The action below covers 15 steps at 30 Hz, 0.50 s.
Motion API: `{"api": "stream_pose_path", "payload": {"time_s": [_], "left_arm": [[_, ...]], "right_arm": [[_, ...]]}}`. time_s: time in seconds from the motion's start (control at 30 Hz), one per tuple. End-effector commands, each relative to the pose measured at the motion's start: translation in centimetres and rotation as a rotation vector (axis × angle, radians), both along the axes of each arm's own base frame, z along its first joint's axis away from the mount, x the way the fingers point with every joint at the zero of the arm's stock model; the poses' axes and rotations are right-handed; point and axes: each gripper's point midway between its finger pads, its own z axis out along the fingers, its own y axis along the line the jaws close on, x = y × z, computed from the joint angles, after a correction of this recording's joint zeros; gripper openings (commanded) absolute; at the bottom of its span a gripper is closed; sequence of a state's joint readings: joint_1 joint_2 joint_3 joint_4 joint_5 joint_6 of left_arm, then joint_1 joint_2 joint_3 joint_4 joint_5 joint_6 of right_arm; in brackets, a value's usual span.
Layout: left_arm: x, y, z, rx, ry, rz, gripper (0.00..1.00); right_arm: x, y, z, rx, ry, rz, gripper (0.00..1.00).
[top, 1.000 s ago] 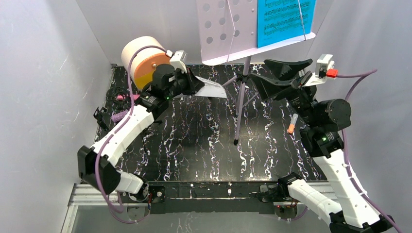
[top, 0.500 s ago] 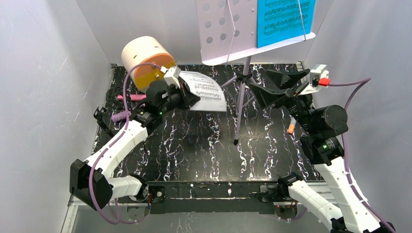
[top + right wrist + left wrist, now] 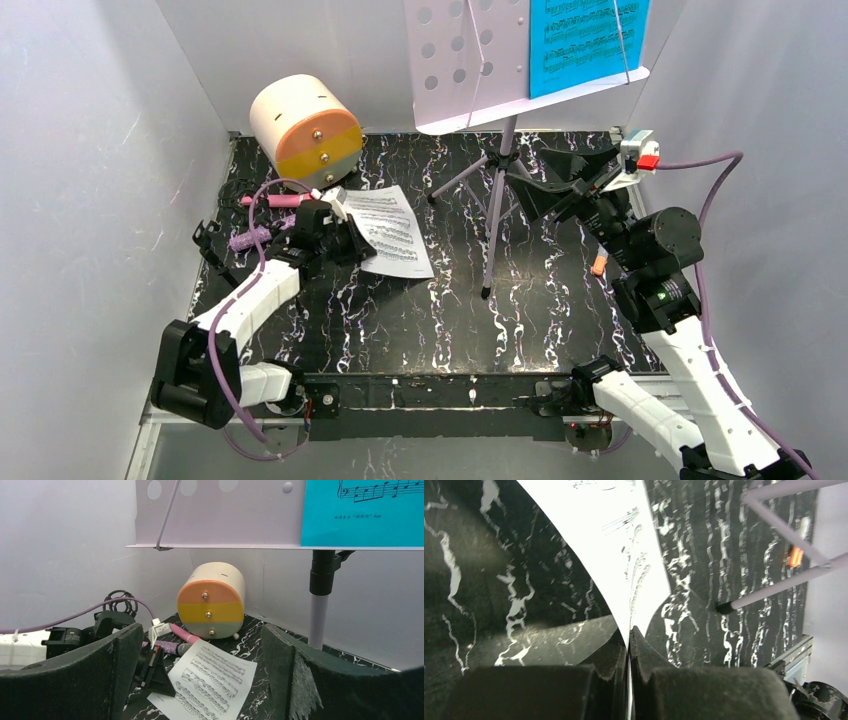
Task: Pack up the instrument practice props
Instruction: Place the sheet music at the center of the board.
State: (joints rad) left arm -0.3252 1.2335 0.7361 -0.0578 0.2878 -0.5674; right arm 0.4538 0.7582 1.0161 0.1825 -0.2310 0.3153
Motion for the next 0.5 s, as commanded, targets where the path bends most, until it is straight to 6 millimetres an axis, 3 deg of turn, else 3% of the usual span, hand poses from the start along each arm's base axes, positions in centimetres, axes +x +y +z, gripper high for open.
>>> {"api": "stream_pose_path", "payload": {"time_s": [0.0,0.17,0.47], "left_arm": [[-2.3,1.3,-2.8,0.054,0.151,-0.043,0.00],[-3.9,2.5,-4.8,0.081,0.225,-0.039,0.00],[-4.4,5.8,-6.2,0.199,0.277,0.032,0.03]], "right_arm": [[-0.2,-0.2,0.3,0.001,-0.033,-0.006,0.96],[0.0,-0.1,-0.1,-0.007,-0.026,-0.008,0.96],[0.6,0.2,-1.5,-0.030,-0.002,-0.006,0.96]]}}
